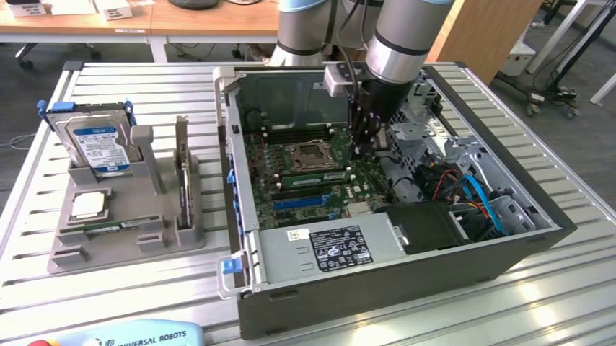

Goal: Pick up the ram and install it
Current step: 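Press down the ram until it locks into place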

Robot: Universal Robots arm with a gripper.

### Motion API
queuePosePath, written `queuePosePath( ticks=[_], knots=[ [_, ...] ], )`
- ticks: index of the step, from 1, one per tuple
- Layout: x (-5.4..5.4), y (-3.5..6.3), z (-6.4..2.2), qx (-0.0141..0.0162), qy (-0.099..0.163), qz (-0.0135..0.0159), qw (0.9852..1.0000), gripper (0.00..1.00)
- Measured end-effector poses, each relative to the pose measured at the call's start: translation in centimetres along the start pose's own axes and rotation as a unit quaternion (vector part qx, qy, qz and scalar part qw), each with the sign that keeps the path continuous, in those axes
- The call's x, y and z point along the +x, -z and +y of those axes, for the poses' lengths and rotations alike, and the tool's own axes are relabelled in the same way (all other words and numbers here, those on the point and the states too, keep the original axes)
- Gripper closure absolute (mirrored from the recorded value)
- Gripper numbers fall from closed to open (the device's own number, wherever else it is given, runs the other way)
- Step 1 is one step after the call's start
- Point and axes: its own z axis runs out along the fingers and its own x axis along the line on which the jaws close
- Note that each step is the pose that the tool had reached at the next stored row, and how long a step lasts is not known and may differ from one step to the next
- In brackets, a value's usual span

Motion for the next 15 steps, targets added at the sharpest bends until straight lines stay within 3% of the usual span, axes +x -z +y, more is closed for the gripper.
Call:
queuePosePath(
  ticks=[15],
  knots=[
    [0.03, -0.93, -0.03, 0.0000, 0.000, 0.0000, 1.0000, 0.90]
  ],
)
